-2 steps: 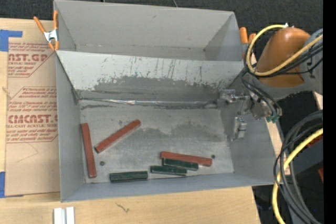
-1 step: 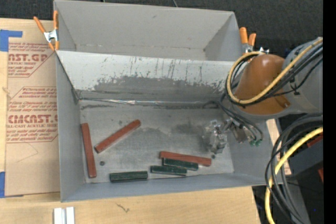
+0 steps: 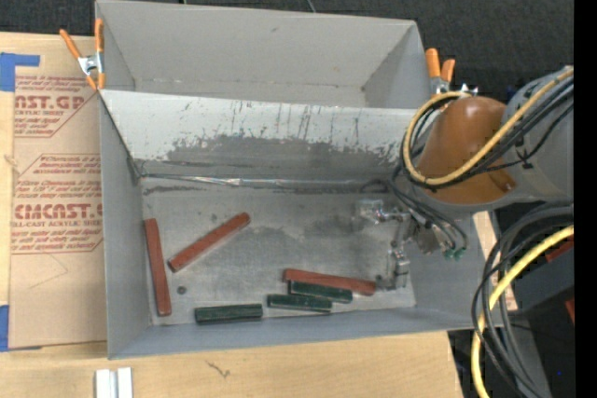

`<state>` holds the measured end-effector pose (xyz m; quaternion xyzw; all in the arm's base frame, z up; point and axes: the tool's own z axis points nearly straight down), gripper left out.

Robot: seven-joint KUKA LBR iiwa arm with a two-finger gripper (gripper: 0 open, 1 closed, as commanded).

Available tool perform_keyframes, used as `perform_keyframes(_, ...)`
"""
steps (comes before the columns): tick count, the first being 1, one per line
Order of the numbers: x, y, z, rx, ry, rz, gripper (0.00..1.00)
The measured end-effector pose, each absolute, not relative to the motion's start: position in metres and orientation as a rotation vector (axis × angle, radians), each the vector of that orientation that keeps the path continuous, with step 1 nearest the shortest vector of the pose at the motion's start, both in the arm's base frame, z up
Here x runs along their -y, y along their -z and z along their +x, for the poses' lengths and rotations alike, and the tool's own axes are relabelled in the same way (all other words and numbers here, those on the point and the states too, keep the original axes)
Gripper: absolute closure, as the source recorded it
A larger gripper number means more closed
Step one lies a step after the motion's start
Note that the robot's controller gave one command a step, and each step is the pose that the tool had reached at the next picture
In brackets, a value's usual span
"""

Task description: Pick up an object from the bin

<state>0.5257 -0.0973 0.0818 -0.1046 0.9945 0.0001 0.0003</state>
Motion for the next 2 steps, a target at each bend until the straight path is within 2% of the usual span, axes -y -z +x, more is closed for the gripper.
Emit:
perform_keyframes(1,0.097,-0.082,0.526,-3.124,0.000,-0.329,0.00)
perform_keyframes(2,0.074,-0.077,0.535,-3.118,0.003,-0.378,0.00)
